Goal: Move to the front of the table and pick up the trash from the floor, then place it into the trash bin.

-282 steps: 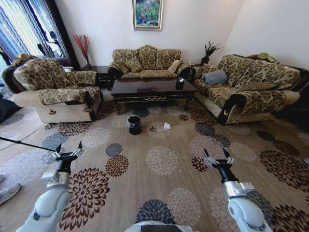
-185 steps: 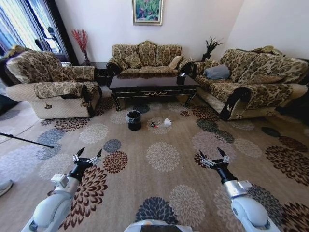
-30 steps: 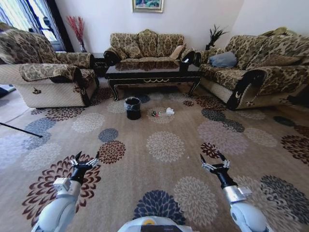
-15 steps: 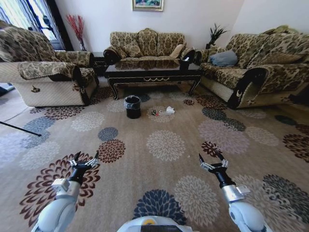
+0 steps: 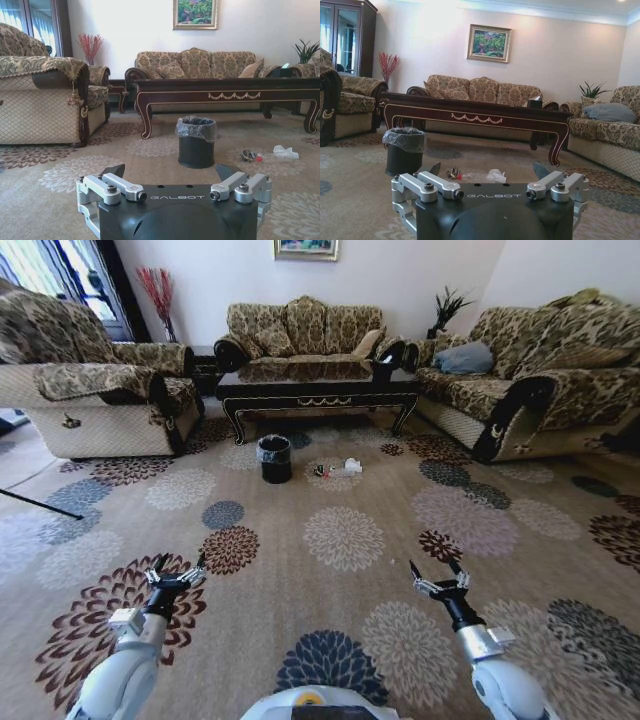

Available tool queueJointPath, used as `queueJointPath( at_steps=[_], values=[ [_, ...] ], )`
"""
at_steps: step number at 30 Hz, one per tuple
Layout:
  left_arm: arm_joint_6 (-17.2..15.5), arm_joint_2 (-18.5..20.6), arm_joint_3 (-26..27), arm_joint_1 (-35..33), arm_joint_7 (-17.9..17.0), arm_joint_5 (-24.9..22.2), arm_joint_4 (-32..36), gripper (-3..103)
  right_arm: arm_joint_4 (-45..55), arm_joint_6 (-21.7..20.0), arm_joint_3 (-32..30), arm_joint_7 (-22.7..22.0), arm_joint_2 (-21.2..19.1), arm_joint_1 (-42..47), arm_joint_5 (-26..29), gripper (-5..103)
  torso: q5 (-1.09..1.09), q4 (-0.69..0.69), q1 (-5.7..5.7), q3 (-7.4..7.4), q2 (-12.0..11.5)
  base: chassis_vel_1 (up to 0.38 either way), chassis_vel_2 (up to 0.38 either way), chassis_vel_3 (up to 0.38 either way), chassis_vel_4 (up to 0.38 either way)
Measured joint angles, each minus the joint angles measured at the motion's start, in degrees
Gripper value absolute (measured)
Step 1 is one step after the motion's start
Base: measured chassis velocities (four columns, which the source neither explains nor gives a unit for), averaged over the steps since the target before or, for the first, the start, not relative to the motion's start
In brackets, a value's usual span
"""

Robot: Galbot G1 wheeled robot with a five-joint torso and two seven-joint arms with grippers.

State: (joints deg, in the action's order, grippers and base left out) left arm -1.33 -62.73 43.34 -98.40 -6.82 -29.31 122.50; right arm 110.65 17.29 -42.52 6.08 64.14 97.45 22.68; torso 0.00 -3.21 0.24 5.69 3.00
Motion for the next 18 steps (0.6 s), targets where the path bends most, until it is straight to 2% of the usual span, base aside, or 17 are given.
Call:
queueJointPath(
  at_steps=[11,18],
  values=[
    [0.0,-0.1,-0.2,0.3,0.1,0.1,-0.3,100,-0.6,0.2,0.3,0.2,0.7,-0.1,-0.2,100,0.00,0.00,-0.02,-2.76,-2.8,0.000,0.000,0.000,0.000],
    [0.4,-0.1,0.0,0.6,0.0,-0.2,-0.1,100,-0.6,0.2,0.3,0.3,1.0,0.0,-0.2,100,0.01,0.01,-0.21,-3.38,-3.0,0.000,0.000,0.000,0.000]
  ],
)
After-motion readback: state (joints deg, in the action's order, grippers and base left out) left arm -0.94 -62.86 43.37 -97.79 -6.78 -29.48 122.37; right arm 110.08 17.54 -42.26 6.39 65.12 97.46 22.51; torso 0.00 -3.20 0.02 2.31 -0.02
